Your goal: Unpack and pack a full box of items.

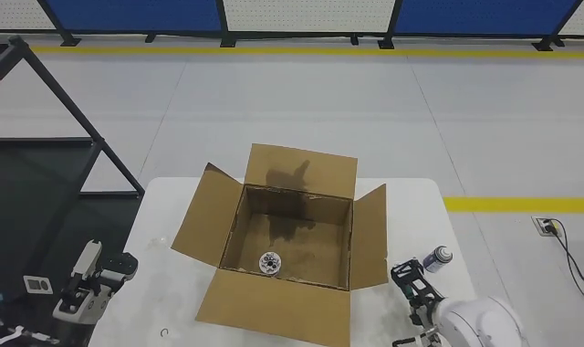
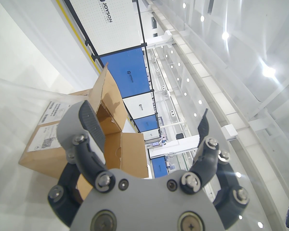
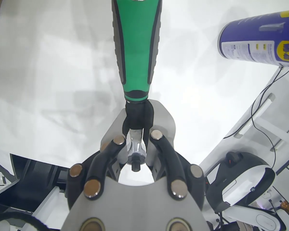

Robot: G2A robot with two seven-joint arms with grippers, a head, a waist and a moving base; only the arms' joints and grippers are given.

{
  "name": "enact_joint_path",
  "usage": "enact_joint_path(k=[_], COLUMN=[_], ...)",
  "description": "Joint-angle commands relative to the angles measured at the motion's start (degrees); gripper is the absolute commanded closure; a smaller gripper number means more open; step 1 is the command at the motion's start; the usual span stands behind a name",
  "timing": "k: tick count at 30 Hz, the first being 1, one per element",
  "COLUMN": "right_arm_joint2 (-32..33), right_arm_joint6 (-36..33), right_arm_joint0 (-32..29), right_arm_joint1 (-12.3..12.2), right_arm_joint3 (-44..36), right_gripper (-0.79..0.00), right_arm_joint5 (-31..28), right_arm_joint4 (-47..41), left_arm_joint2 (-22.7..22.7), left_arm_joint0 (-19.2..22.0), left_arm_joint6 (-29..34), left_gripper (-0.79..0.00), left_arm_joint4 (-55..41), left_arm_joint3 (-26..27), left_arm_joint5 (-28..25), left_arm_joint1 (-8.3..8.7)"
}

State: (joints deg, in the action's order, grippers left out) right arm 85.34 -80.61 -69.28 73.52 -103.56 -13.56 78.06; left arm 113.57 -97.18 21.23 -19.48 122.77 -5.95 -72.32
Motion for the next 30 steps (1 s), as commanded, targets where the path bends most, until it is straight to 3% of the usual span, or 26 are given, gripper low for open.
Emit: enact_joint_path(k=[1, 21, 22, 25, 30], right_arm_joint2=[-0.5, -4.0, -4.1, -4.4, -4.1], right_arm_joint6=[-0.3, -1.0, -0.9, -1.0, -1.1], right_arm_joint0=[1.4, 7.3, 7.3, 7.4, 7.0], right_arm_joint1=[0.0, -0.2, -0.2, -0.3, -0.4], right_arm_joint3=[1.8, 11.2, 11.3, 11.3, 10.4], right_gripper=[0.0, 0.0, -0.018, -0.175, -0.228], right_arm_joint5=[1.1, 3.3, 3.4, 3.7, 4.0], right_arm_joint4=[0.4, 0.3, 0.4, 0.4, -0.2], left_arm_joint2=[0.0, 0.0, 0.0, 0.0, 0.0], left_arm_joint0=[0.0, 0.0, 0.0, 0.0, 0.0], left_arm_joint6=[0.0, 0.0, 0.0, 0.0, 0.0], left_gripper=[-0.785, -0.785, -0.785, -0.785, -0.785], left_arm_joint4=[0.0, 0.0, 0.0, 0.0, 0.0], left_arm_joint3=[0.0, 0.0, 0.0, 0.0, 0.0], left_arm_joint5=[0.0, 0.0, 0.0, 0.0, 0.0], left_arm_joint1=[0.0, 0.0, 0.0, 0.0, 0.0])
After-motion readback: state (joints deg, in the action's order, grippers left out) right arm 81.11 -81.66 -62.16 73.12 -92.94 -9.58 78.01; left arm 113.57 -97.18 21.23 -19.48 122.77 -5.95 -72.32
